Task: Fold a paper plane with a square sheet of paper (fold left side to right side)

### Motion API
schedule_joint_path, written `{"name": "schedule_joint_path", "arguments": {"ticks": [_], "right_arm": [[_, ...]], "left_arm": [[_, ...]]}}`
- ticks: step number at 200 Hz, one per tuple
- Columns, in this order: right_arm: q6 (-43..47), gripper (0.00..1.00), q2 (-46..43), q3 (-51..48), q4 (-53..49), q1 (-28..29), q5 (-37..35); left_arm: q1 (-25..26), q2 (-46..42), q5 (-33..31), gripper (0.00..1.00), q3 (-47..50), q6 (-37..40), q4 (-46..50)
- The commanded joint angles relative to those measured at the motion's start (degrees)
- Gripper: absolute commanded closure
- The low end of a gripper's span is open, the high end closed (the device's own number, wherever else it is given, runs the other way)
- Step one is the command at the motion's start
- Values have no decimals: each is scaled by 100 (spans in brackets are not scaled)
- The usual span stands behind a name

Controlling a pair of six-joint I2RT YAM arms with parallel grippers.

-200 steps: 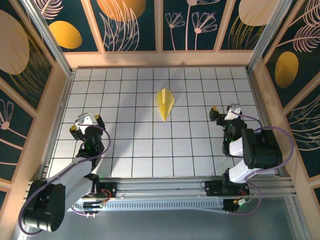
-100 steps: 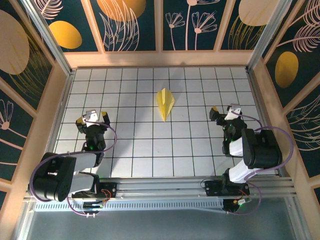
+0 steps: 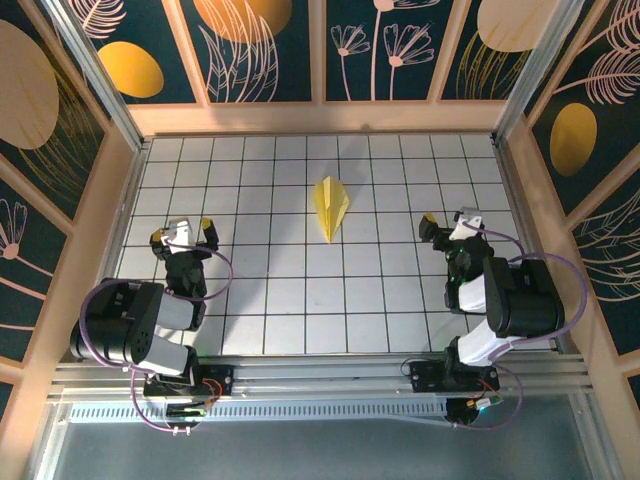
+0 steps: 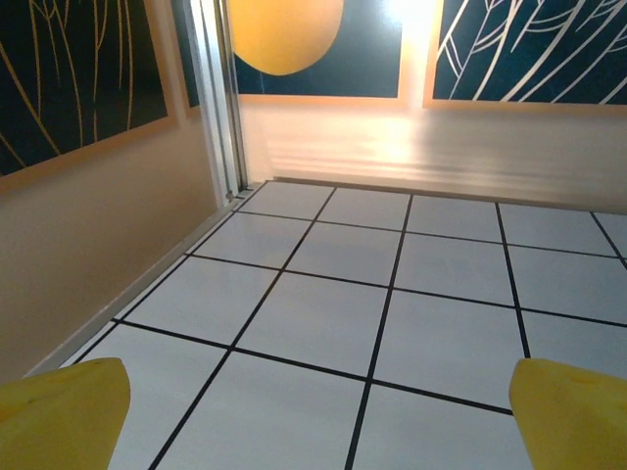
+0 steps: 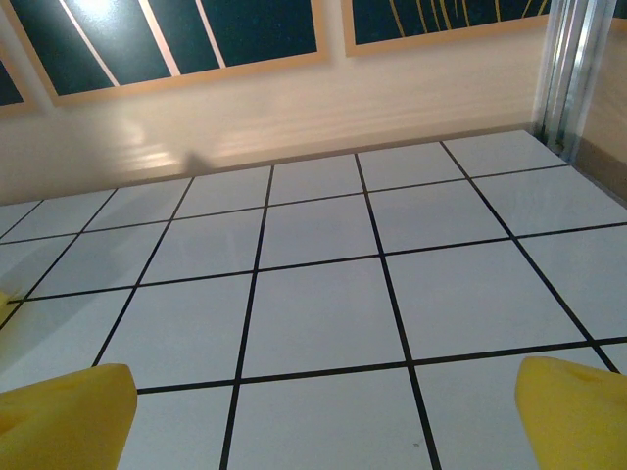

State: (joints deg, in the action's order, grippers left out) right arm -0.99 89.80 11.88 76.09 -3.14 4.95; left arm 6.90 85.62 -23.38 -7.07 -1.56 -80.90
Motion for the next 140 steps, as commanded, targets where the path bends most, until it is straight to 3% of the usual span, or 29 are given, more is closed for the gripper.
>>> {"name": "schedule_joint_path", "arguments": {"ticks": [1,8,29,140], "right_arm": [[-77,1,-3,7,147,-16,-115],[-77,1,-6,11,151,-10,-117],[-76,1,-1,8,147,-11,-117],[-24,1,10,25,121,-3,28]], "left_arm": [[-66,249,103,1,-143,-94,-375],[-101,119,126,1,-319,-170,206],[-415,145,441,1,-570,-453,655],[-470,143,510,1,-559,-477,613]]}}
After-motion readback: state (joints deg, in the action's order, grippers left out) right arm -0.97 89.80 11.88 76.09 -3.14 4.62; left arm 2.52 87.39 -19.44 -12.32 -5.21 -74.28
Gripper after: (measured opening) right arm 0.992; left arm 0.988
